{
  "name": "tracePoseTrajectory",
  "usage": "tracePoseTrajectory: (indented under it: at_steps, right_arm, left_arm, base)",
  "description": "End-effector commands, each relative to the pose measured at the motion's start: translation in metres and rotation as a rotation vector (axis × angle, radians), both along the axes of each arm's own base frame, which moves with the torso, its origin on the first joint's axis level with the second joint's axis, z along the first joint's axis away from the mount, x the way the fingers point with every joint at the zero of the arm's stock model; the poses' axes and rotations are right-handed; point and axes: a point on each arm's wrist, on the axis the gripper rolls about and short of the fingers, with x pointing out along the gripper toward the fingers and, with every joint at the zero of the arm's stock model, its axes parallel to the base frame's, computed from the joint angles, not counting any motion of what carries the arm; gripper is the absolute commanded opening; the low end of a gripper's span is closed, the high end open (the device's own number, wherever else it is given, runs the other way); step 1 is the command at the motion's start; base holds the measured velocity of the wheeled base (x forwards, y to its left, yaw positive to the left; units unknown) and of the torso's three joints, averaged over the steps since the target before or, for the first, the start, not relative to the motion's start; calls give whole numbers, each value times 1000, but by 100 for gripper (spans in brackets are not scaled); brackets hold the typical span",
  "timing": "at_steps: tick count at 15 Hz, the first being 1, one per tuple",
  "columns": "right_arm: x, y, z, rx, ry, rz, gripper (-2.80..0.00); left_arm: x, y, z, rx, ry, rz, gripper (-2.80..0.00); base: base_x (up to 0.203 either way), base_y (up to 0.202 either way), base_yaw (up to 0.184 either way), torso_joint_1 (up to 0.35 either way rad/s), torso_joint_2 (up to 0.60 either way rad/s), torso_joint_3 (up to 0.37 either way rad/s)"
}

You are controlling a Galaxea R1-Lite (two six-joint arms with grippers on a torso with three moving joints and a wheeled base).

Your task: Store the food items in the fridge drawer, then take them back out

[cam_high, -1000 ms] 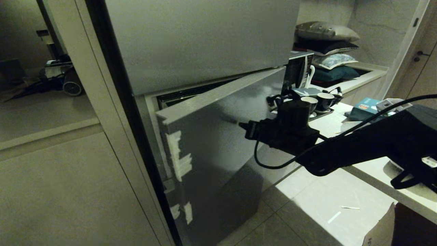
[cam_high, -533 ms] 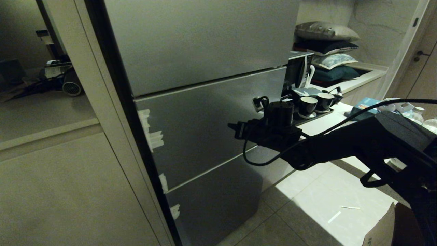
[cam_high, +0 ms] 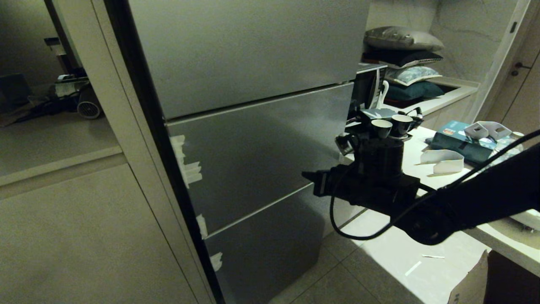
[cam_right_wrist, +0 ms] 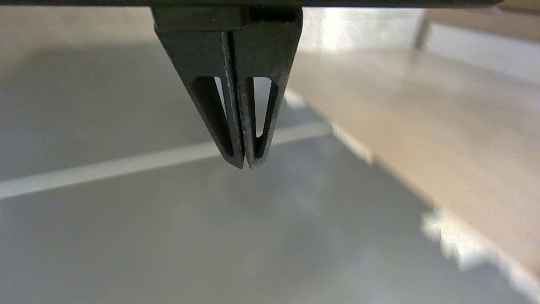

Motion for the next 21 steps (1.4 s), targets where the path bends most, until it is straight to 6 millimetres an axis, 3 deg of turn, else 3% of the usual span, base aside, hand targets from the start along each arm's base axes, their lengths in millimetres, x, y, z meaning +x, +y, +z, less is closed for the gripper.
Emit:
tracePoseTrajectory:
  at_steps: [1, 3, 5, 8, 10, 13, 15, 21]
  right_arm:
    - [-59, -28, 14, -28, -26, -49, -280]
    - [-109, -58, 10, -82, -49, -148, -280]
    - [-157, -89, 21, -96, -153, -276, -280]
    - [-216, -130, 39, -73, -322, -510, -280]
    - [-249, -152, 39, -81, -373, -649, -280]
    - [-281, -178, 18, -196, -330, -836, -280]
    - [-288, -188, -3, -294, -285, -893, -280]
    - [-343, -192, -54, -306, -345, -684, -280]
  left_arm:
    - [0, 0, 0, 0, 1, 0, -280]
    - [0, 0, 0, 1, 2, 0, -280]
    - [0, 0, 0, 0, -1, 0, -280]
    - [0, 0, 0, 0, 1, 0, -280]
    - [0, 0, 0, 0, -1, 0, -280]
    - [0, 0, 0, 0, 1, 0, -280]
    - [0, 0, 0, 0, 0, 0, -280]
    - [0, 0, 0, 0, -1, 0, -280]
  base:
    - [0, 0, 0, 0, 0, 0]
    - [0, 0, 0, 0, 0, 0]
    - [0, 0, 0, 0, 0, 0]
    - [0, 0, 0, 0, 0, 0]
    - [0, 0, 0, 0, 0, 0]
    - [0, 0, 0, 0, 0, 0]
    - [0, 0, 0, 0, 0, 0]
    - [0, 0, 0, 0, 0, 0]
